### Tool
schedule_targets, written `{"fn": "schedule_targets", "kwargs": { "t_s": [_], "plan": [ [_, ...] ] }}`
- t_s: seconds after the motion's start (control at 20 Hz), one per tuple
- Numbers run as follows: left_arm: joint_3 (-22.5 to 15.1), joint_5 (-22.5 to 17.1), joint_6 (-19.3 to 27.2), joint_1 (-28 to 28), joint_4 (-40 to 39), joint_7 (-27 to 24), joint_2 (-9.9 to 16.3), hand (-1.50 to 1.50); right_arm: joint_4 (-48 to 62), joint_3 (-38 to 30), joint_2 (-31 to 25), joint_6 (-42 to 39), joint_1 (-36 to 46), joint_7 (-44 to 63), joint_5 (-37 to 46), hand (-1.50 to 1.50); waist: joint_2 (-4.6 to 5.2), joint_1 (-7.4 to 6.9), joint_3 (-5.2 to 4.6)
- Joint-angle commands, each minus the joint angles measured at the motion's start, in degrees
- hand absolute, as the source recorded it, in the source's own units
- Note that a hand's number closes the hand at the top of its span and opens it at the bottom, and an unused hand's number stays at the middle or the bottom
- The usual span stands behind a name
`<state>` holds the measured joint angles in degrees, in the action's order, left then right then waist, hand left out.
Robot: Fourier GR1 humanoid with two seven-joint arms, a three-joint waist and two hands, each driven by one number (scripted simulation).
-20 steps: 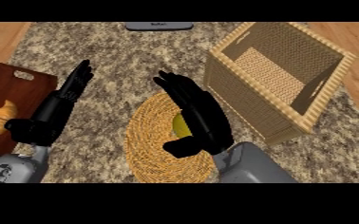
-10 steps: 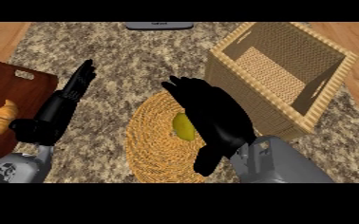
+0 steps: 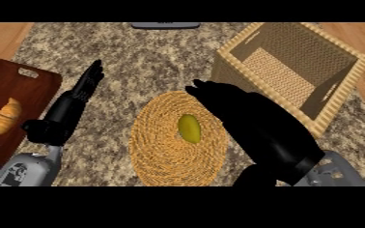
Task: Pick the lemon from the placemat and place it in the basket
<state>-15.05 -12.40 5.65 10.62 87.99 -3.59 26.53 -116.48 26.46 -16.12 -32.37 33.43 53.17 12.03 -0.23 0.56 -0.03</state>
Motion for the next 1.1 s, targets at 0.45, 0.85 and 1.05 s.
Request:
{"fn": "schedule_targets", "kwargs": {
  "t_s": [0.45, 0.85, 1.05],
  "plan": [
    [5.5, 3.1, -5.1, 1.0, -2.3, -0.4, -3.2, 0.0, 5.1, 2.1, 3.8, 6.0, -12.8, -14.4, 16.1, -1.5, 0.28, -0.58, 0.04],
    [6.3, 5.3, -5.8, 0.8, 1.9, 5.0, -5.3, 0.0, 18.6, 4.6, 5.0, 16.2, -17.5, -29.7, 27.4, -1.5, 0.24, -0.66, 0.05],
    [8.0, 6.0, -8.4, 0.9, 3.4, 5.7, -5.8, 0.0, 24.7, 1.8, 8.8, 17.9, -14.5, -32.2, 29.7, -1.5, 0.22, -0.7, 0.04]
  ]
}}
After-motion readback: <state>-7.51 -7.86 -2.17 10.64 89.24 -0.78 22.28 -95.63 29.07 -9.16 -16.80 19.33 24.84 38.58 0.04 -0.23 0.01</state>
